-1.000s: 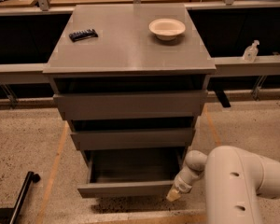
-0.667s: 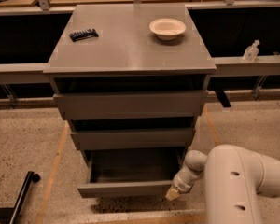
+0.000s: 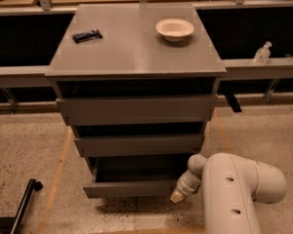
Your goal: Close bottom drawer
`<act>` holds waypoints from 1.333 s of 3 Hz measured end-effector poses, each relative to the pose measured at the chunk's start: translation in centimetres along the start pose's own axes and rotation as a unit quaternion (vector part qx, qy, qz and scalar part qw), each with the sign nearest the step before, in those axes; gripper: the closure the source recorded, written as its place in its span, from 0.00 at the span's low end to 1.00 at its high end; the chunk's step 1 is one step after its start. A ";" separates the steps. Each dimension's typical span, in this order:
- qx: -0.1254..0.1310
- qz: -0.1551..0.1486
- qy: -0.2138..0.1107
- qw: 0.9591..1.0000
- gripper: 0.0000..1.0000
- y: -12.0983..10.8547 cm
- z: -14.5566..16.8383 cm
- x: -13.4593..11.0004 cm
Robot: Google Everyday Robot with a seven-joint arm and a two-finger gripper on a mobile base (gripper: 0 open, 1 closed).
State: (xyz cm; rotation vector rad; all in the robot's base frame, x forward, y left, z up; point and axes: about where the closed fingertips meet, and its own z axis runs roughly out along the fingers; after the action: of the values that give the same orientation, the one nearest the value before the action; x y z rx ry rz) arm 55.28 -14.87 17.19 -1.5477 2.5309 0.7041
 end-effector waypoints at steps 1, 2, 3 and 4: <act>0.033 -0.029 -0.020 0.999 1.00 -3.4 -0.7 -2.4; 0.065 -0.036 -0.033 0.997 1.00 -6.4 -2.9 -3.9; 0.066 -0.033 -0.017 0.997 1.00 -5.8 -1.6 -3.4; 0.100 -0.048 -0.013 0.994 1.00 -8.0 -0.5 -3.9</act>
Offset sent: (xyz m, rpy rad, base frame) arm 0.0287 0.0028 0.0011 0.0085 -0.0642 0.0128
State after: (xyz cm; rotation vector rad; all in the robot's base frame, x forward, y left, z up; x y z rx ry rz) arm 64.11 -14.88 16.14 -1.5684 2.4039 0.4399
